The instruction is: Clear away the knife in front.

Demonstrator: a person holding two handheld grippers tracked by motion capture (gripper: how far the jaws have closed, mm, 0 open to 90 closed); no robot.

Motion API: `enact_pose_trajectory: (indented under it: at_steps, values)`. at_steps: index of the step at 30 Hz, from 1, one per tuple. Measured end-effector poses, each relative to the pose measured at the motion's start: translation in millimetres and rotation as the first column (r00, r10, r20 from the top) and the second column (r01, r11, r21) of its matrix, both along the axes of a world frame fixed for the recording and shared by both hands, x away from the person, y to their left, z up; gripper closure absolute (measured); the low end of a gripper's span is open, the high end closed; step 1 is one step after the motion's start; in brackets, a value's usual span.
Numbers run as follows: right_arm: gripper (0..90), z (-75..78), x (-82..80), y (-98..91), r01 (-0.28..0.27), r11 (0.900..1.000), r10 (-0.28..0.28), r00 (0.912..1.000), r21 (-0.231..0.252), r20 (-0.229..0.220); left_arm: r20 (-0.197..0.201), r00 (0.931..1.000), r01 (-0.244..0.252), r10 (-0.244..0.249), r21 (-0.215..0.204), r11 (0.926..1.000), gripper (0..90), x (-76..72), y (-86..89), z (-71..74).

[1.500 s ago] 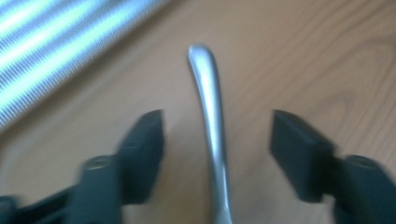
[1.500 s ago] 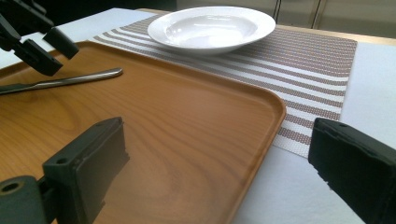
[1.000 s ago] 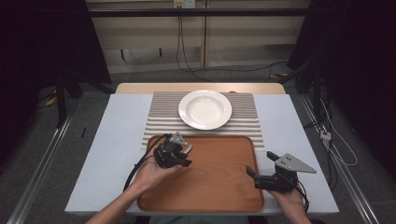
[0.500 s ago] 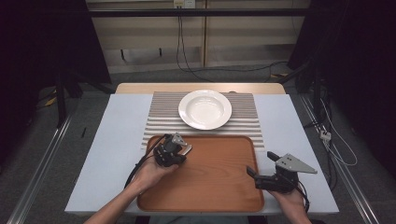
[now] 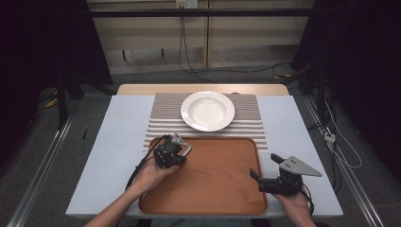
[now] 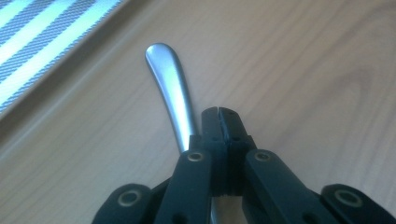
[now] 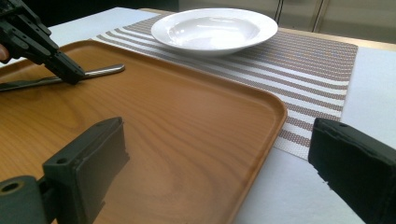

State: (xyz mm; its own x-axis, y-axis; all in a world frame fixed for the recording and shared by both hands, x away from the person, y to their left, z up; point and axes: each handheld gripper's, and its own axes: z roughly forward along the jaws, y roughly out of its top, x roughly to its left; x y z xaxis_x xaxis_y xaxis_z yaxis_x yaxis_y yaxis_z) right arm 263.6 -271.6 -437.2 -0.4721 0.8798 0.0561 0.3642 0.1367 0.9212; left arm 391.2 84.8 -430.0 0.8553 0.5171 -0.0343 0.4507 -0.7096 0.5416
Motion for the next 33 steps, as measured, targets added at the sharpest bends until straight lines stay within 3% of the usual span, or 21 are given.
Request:
enact_pose_trajectory:
  at_steps: [2,6,10,17,33]
  values:
    - [4.2,0.2,-0.1,0.0,-0.001,1.0,0.001,1.0,0.004,-0.001,0.01,0.9992,-0.039,0.039,-0.011,0.9992,90.0,-1.5,-1.0,-0.8]
    - [4.2,-0.1,0.4,-0.9,0.004,1.0,-0.004,1.0,0.008,-0.006,-0.016,0.9993,-0.033,0.033,-0.02,0.9993,90.0,3.3,3.5,-0.6]
    - [4.2,-1.0,1.8,-1.2,0.0,1.0,0.0,0.9999,0.004,-0.013,-0.013,0.998,-0.063,0.062,-0.018,0.9979,90.0,3.2,4.3,-0.6]
    - [4.2,-1.0,1.4,-1.0,0.003,1.0,-0.003,0.9999,0.0,-0.013,-0.01,0.998,-0.062,0.062,-0.012,0.998,90.0,2.1,8.1,-0.1]
    - [4.2,-0.5,0.8,0.0,-0.006,1.0,0.006,0.9999,0.002,-0.009,-0.033,0.9919,-0.123,0.122,-0.014,0.9923,90.0,0.6,26.6,0.8]
